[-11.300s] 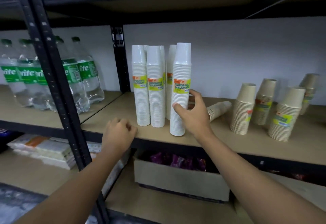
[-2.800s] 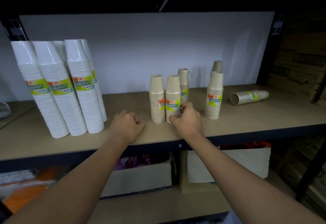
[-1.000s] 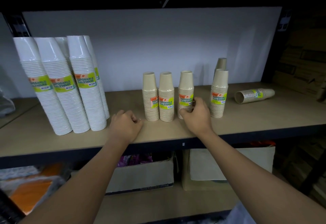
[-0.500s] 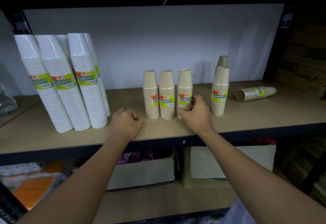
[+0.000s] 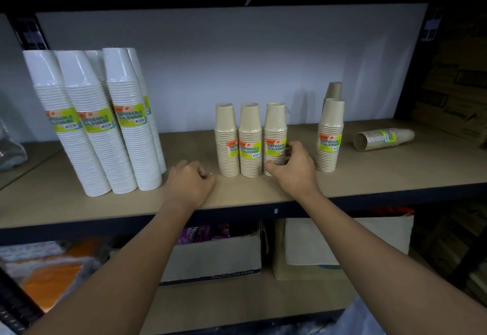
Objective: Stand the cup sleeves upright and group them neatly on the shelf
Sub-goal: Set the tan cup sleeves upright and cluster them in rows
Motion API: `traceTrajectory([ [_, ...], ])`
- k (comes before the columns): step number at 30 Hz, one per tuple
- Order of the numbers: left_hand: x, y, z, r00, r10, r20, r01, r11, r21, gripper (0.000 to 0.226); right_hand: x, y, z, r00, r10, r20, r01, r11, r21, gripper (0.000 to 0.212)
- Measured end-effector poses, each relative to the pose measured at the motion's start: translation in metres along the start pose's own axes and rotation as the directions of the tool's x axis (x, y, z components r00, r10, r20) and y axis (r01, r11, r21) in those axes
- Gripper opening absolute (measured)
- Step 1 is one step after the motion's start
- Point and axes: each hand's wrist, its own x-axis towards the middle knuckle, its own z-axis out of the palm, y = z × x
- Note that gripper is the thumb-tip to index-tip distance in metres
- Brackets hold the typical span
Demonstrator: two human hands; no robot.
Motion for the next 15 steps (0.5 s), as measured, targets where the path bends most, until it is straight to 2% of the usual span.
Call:
traceTrajectory([
  [15,-0.0003,-0.0005,-0.0003,1.000,0.005,0.007,-0.005,1.000,0.006,0.021,0.0008,0.0008,0.0012,1.000,-0.006,0.011,0.006,1.000,0.008,0.062],
])
